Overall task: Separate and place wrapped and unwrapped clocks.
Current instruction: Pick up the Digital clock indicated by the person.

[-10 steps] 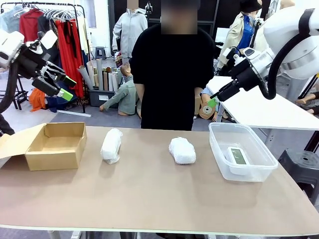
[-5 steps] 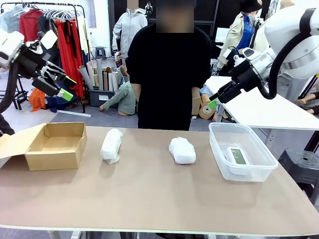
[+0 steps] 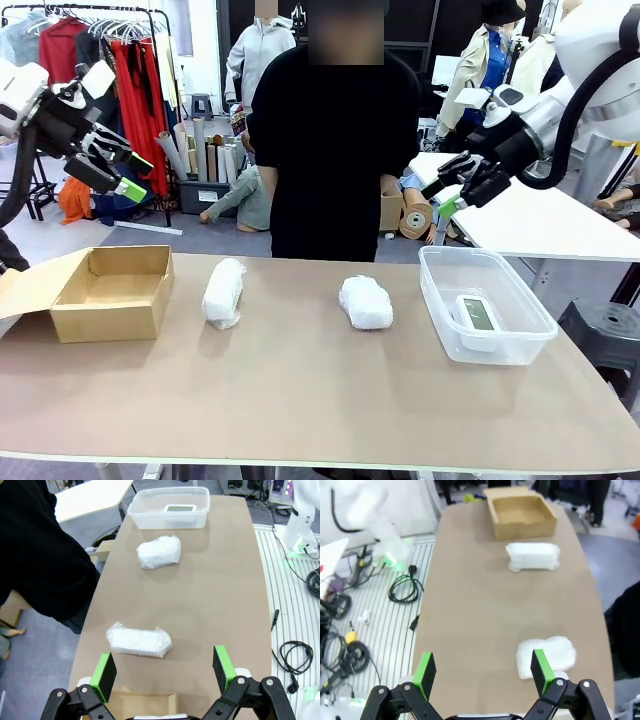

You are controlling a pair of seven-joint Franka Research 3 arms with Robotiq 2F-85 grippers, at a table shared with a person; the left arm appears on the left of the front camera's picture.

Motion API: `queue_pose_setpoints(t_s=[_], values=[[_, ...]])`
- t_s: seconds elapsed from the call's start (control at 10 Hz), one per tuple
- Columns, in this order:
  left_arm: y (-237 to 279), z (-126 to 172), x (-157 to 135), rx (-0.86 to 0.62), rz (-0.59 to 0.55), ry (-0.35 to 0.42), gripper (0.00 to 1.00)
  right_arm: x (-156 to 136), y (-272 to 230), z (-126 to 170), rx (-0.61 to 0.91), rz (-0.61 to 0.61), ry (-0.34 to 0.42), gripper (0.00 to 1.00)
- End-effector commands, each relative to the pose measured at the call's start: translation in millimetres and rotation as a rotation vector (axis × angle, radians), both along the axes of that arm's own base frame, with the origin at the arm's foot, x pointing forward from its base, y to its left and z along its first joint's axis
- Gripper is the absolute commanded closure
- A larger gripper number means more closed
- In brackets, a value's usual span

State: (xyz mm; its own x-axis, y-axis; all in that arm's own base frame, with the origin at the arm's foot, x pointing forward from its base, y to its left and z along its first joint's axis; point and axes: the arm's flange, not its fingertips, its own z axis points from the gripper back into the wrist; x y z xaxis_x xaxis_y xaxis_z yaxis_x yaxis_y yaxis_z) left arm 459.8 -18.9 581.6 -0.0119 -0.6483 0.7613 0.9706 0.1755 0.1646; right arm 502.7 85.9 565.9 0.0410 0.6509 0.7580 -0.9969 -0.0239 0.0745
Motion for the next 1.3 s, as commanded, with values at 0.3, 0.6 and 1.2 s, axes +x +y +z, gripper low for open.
queue_pose_setpoints(t_s=[0.3, 0.6, 1.2], values=[[1, 1, 0, -0.007, -0.005, 0.001, 0.0, 25, -36, 19, -0.011, 0.023, -0.169, 0.0], [1, 1, 0, -0.007, -0.005, 0.001, 0.0, 28, -46, 26, -0.058, -0.043, -0.22, 0.0], [1, 1, 0, -0.007, -0.005, 0.001, 0.0, 35, -54, 28, -0.091, -0.091, -0.249, 0.0]])
